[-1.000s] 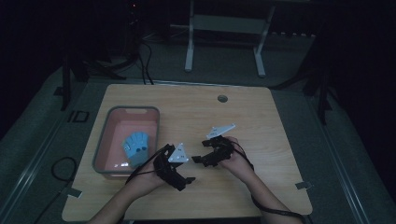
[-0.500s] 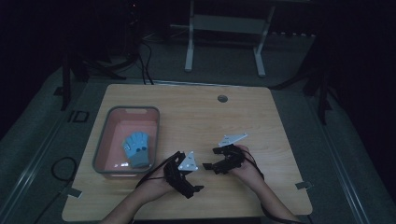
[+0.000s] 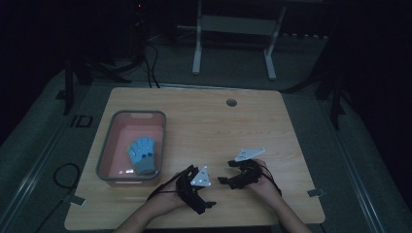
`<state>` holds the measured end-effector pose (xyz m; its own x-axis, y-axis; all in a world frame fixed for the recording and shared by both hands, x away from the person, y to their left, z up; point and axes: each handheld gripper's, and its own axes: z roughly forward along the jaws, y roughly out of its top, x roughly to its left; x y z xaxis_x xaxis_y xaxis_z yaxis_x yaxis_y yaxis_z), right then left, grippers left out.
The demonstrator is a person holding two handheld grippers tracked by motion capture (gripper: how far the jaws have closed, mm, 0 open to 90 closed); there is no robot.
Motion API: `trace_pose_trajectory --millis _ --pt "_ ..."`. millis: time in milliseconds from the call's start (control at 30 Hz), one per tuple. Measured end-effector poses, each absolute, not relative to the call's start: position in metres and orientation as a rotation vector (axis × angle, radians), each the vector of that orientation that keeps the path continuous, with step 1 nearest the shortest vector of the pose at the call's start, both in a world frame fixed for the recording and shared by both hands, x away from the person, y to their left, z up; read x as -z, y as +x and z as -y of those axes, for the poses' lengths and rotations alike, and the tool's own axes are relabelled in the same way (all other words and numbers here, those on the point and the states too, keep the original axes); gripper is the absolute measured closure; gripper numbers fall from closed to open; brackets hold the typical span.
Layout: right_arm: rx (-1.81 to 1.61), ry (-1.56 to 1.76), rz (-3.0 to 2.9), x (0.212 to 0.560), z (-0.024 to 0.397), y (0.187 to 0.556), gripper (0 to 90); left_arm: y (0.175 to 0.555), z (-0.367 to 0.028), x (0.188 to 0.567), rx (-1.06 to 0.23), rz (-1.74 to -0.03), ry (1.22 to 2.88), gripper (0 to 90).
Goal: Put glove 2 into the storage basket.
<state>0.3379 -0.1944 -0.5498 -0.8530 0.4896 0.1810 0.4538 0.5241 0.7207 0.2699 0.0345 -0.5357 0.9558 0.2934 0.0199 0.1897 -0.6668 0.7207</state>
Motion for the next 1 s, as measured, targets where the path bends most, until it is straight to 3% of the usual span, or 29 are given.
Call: trace_pose_trajectory --millis 1000 --pt "-1.303 0.892 -2.614 0.557 0.251 0.308 14.2 0.257 -0.025 0.559 -0.215 -0.268 2.31 4.0"
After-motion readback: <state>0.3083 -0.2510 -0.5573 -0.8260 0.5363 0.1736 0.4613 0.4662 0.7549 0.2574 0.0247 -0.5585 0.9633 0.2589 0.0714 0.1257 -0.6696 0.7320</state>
